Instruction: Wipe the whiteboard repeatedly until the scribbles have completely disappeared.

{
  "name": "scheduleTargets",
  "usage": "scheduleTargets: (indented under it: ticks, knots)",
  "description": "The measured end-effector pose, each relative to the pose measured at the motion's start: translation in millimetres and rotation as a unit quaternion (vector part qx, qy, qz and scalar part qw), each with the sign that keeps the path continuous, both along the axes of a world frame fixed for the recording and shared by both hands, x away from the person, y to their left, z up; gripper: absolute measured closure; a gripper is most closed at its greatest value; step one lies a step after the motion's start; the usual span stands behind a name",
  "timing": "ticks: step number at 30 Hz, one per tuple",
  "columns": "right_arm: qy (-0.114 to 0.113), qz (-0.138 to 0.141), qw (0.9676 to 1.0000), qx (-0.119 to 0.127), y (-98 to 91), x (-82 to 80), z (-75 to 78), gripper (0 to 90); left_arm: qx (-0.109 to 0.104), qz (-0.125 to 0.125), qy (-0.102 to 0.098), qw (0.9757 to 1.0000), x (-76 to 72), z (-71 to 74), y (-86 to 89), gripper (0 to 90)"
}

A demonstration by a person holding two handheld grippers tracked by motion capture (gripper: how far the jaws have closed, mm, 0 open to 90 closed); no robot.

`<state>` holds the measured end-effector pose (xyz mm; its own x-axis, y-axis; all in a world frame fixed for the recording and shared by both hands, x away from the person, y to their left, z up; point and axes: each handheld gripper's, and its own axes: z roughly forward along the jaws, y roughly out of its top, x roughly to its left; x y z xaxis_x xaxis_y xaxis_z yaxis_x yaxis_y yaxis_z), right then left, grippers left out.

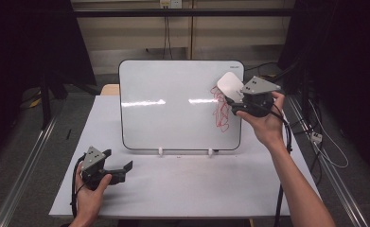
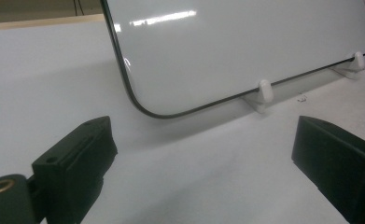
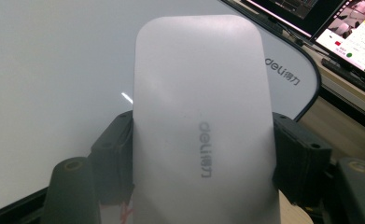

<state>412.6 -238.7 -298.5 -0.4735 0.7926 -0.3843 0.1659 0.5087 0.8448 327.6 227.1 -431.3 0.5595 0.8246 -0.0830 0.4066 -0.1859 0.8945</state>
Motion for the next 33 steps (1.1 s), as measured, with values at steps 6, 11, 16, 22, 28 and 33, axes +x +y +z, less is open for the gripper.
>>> scheduleTargets:
  ticks: [6, 11, 16, 22, 28, 33]
  knots:
    - [-0.019, -0.014, 0.9996, -0.018, 11.9, -6.1, -10.3, 31.2, 0.001, -0.001, -0.001, 1.0, -0.8, 0.8, -0.6, 5.7]
    - [-0.018, -0.007, 0.9996, -0.02, 18.3, -6.3, -15.7, 31.2, 0.004, -0.003, 0.0, 1.0, -0.5, 1.3, -1.4, 5.7]
    - [-0.019, -0.008, 0.9995, -0.024, 19.6, -1.4, -13.8, 31.2, 0.004, -0.005, -0.001, 1.0, -0.4, 0.7, -3.6, 5.7]
    - [-0.027, -0.019, 0.9988, -0.035, 17.1, 12.1, -5.0, 31.2, 0.005, -0.005, 0.002, 1.0, 0.4, 0.3, -3.6, 5.7]
    - [-0.037, -0.032, 0.9975, -0.05, 19.3, 23.2, 1.7, 31.2, 0.002, -0.005, -0.001, 1.0, 0.0, 0.7, -2.9, 5.7]
    - [-0.034, -0.034, 0.997, -0.061, 22.4, 28.8, -1.7, 31.2, 0.001, -0.003, -0.001, 1.0, -0.5, 1.0, -1.5, 5.7]
